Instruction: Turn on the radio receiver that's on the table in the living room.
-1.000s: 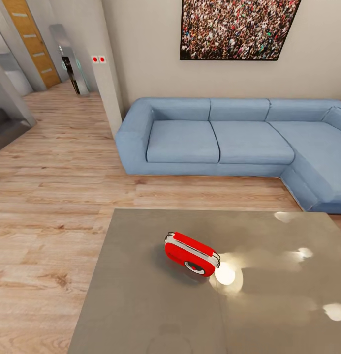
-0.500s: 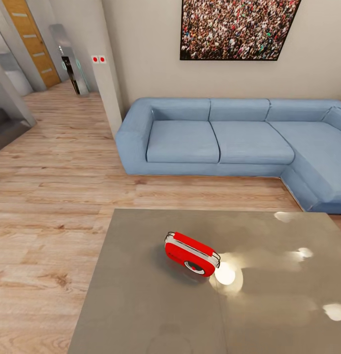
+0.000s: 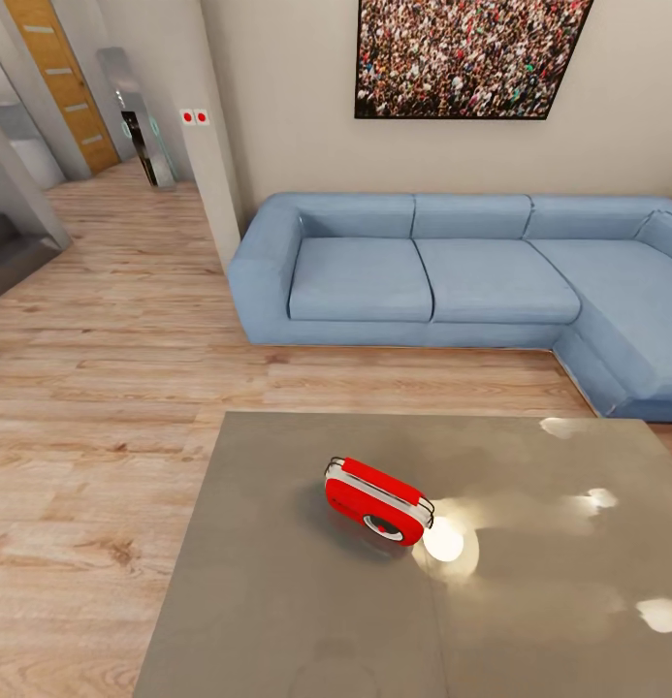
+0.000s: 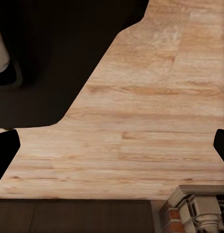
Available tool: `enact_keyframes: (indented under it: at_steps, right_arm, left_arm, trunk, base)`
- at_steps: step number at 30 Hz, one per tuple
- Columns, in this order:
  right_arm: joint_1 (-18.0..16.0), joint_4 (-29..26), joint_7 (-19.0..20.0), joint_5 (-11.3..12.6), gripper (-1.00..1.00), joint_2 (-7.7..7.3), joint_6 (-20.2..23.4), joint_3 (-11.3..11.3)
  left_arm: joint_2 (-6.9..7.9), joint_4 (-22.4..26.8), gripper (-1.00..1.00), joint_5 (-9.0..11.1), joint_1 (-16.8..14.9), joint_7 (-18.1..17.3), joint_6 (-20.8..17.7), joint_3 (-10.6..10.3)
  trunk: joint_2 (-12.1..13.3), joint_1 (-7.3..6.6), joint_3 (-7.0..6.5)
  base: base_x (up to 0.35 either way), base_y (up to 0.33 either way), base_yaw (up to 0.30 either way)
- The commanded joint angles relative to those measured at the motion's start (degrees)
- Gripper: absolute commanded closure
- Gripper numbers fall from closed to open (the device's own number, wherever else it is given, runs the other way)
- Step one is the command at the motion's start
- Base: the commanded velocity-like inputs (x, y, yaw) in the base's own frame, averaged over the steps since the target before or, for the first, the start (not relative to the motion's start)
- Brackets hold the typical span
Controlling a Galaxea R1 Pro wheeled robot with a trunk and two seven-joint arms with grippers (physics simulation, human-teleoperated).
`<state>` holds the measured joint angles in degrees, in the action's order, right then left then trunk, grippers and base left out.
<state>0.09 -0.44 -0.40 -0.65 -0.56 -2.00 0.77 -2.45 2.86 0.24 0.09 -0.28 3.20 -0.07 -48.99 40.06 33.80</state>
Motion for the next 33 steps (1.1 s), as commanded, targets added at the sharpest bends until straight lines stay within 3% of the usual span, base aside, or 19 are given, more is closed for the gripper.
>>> enact_keyframes:
  at_steps: [1,3,7,10,16,21,23,26,27,30,31,33]
  right_arm:
    - [0.0,-0.2,0.0,0.0,-1.00,-0.07,0.0,0.0]
    - [0.0,-1.5,0.1,0.0,-1.00,-0.21,-0.1,0.0]
    - [0.0,-9.1,0.3,0.0,-1.00,-1.03,0.2,0.0]
    - [0.0,-16.0,0.3,0.2,-1.00,-2.98,1.1,-0.1]
    - [0.0,-23.1,0.3,0.2,-1.00,-4.99,5.3,-0.4]
    - [0.1,-28.0,0.2,0.4,-1.00,-6.55,8.3,-0.4]
    - [0.1,-28.7,0.2,0.4,-1.00,-6.89,8.6,-0.4]
    - [0.1,-29.2,0.2,0.5,-1.00,-7.08,8.6,-0.5]
    - [0.1,-29.9,0.1,0.5,-1.00,-7.58,8.5,-1.5]
    - [0.1,-31.8,0.1,0.5,-1.00,-9.42,8.6,-3.4]
    - [0.1,-35.4,0.1,0.5,-1.00,-12.13,9.1,-6.4]
    - [0.1,-40.1,0.1,0.4,-1.00,-14.30,11.5,-10.3]
  left_arm:
    - [-0.07,0.1,-1.00,0.0,0.0,0.0,0.1,0.0]
    - [-0.04,1.2,-1.00,0.0,0.0,-0.1,0.2,-0.1]
    - [0.32,7.4,-1.00,0.1,0.0,-0.4,0.3,-0.1]
    - [1.00,14.1,-1.00,0.1,0.0,-0.4,-0.2,-0.3]
    - [1.61,21.2,-1.00,-0.1,0.0,-2.1,-1.2,-0.6]
    - [1.79,25.0,-1.00,-0.4,0.0,-10.4,-3.8,-0.7]
    - [2.65,27.3,-1.00,-0.4,0.0,-14.8,-4.9,-0.7]
    - [3.77,30.3,-1.00,-0.2,0.0,-17.4,-6.5,-0.7]
    - [4.23,34.3,-1.00,0.0,0.1,-18.2,-9.3,-0.7]
    - [4.33,39.5,-1.00,0.0,0.2,-18.5,-12.9,-0.7]
    - [4.37,47.6,-1.00,0.1,0.3,-19.0,-19.2,-0.7]
    - [4.38,55.7,-1.00,0.1,0.3,-21.1,-26.4,-0.7]
  trunk:
    - [0.0,0.00,0.00]
    - [0.0,0.00,0.00]
    - [0.0,0.00,0.00]
    - [0.0,0.00,0.00]
    - [0.0,0.00,0.00]
    - [0.0,0.00,0.00]
    - [0.0,0.00,0.00]
    - [0.0,0.00,0.00]
    - [0.0,0.00,0.00]
    - [0.0,0.00,0.00]
    - [0.0,0.00,0.00]
    - [0.0,0.00,0.00]
  base:
    - [0.000,0.000,0.000]
    - [0.000,0.000,0.000]
    - [0.000,0.000,0.000]
    - [0.000,0.000,0.000]
    - [0.000,0.000,0.000]
    - [0.000,0.000,0.000]
    - [0.000,0.000,0.000]
    - [0.000,0.000,0.000]
    - [0.000,0.000,0.000]
    - [0.000,0.000,0.000]
    - [0.000,0.000,0.000]
    - [0.000,0.000,0.000]
